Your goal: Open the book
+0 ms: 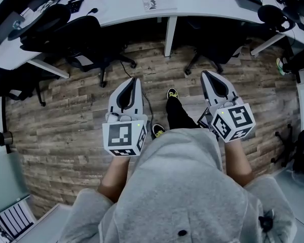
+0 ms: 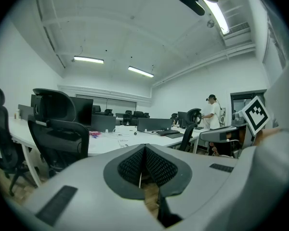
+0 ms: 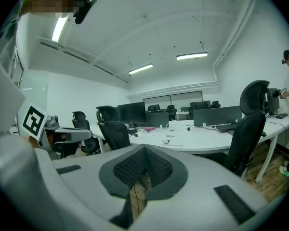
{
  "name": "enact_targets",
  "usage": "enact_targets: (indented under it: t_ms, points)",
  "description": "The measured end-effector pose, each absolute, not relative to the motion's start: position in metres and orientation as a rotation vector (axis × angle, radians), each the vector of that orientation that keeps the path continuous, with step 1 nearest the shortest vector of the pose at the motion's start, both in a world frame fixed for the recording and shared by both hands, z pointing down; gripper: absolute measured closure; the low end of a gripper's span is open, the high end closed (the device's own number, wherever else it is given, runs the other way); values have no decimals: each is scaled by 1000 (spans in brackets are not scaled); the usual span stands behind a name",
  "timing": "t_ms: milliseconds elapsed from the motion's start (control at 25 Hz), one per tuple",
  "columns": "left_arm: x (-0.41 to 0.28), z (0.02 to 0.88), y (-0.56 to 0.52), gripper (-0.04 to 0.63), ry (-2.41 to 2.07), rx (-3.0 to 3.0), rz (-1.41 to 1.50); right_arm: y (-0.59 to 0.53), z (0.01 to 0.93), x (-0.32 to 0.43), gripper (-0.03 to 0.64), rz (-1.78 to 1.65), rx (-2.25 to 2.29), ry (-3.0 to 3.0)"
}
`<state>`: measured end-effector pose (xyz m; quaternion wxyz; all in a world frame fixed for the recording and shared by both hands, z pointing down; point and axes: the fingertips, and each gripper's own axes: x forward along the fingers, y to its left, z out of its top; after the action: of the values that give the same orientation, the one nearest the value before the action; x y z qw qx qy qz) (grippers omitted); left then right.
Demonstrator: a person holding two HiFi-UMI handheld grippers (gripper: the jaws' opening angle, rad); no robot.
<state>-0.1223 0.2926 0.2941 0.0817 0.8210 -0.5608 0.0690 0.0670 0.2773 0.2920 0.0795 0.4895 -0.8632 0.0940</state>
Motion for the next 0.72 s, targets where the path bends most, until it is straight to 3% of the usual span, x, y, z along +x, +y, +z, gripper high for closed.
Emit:
enact_targets:
  t_ms: [720]
  points:
    - [-122, 312, 203, 583, -1682, 2423, 287, 176, 281, 106, 591, 192, 1543, -2515]
